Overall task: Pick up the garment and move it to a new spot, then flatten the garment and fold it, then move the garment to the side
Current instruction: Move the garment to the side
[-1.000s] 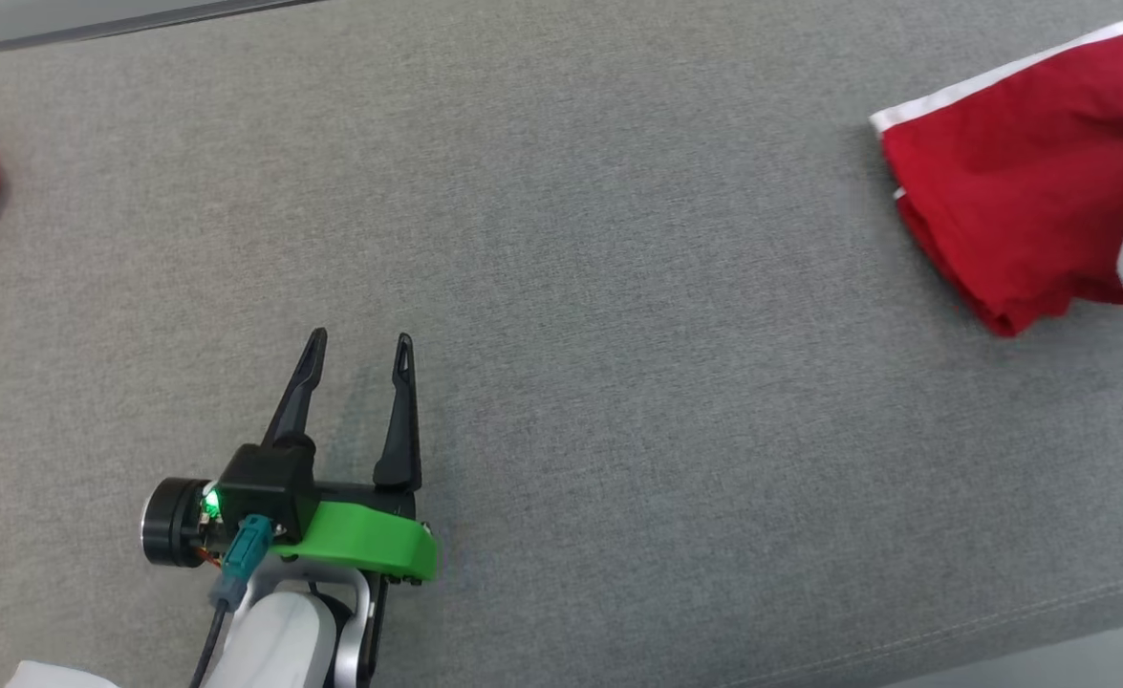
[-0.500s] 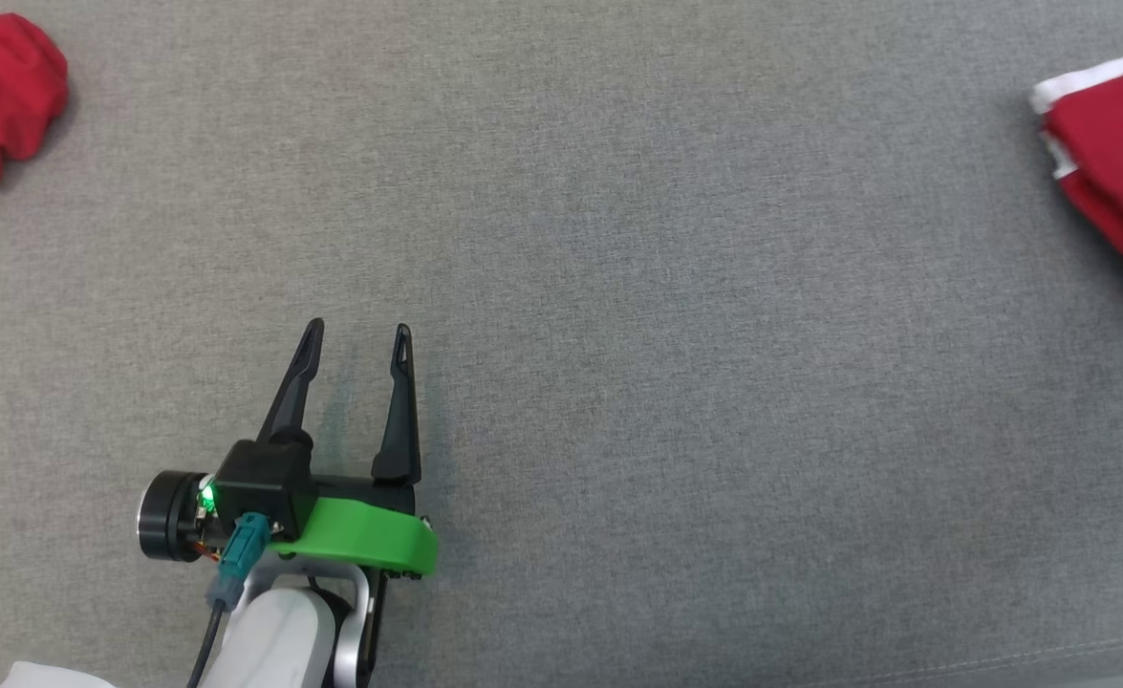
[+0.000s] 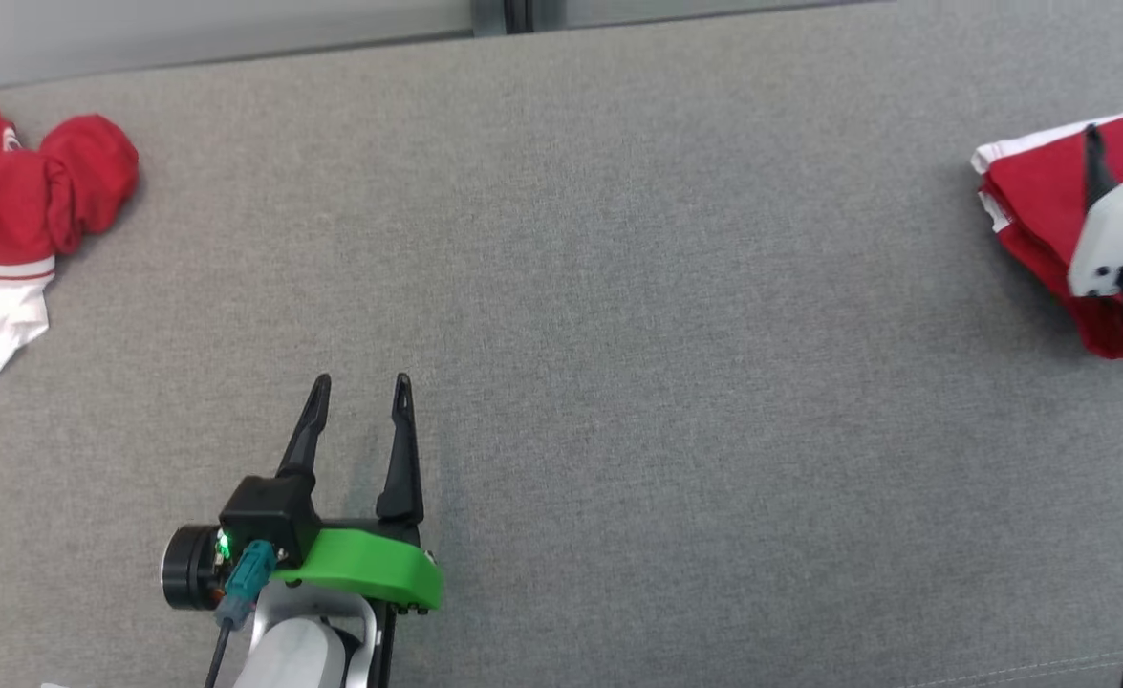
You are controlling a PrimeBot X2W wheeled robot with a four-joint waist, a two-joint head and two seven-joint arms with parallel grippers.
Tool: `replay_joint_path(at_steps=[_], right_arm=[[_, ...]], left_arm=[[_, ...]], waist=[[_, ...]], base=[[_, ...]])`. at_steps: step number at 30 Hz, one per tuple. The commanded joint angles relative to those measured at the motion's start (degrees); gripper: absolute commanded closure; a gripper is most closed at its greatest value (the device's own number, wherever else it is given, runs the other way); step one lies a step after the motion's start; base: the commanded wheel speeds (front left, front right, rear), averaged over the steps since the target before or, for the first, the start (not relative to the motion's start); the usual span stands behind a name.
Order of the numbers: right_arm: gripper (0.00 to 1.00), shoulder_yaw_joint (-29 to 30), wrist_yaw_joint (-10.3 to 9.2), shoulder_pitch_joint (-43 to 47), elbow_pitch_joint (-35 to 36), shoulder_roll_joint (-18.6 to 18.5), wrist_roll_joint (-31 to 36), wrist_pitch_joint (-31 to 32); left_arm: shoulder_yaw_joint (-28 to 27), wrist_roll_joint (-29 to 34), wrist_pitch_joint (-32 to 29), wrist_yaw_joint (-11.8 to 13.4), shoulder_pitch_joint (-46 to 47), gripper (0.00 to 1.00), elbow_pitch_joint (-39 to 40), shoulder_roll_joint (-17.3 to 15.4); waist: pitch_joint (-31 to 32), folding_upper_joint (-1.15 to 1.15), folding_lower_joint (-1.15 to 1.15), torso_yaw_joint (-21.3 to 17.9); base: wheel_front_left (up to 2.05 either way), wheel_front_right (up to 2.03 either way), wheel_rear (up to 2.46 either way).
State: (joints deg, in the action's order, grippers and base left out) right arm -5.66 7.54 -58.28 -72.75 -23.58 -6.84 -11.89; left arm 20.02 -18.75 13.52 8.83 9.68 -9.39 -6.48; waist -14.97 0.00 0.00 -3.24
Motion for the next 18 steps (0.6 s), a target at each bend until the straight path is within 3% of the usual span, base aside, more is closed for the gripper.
replay_joint_path(at_steps=[1, 10, 18], right_arm=[[0.0, -0.5, -0.1, 2.2, 0.2, 1.4, -0.4, -0.7], [0.0, -5.2, -0.1, 12.8, 9.0, 11.4, -5.8, -3.2], [0.0, -3.0, -0.1, 29.0, 26.5, 14.9, -7.8, -3.3]], left_arm=[[-0.6, -0.9, 0.5, 0.1, -1.2, 0.0, -1.1, 0.1], [-3.6, -3.9, 1.6, 0.1, -5.1, 0.0, -8.9, 1.2], [-6.6, -3.0, 1.7, -0.6, -9.1, 0.0, -8.9, 1.7]], waist=[[8.0, 0.0, 0.0, -0.5], [18.7, 0.0, 0.0, 0.1], [21.6, 0.0, 0.0, 2.0]], base=[[0.0, 0.0, 0.0], [0.0, 0.0, 0.0], [0.0, 0.0, 0.0]])
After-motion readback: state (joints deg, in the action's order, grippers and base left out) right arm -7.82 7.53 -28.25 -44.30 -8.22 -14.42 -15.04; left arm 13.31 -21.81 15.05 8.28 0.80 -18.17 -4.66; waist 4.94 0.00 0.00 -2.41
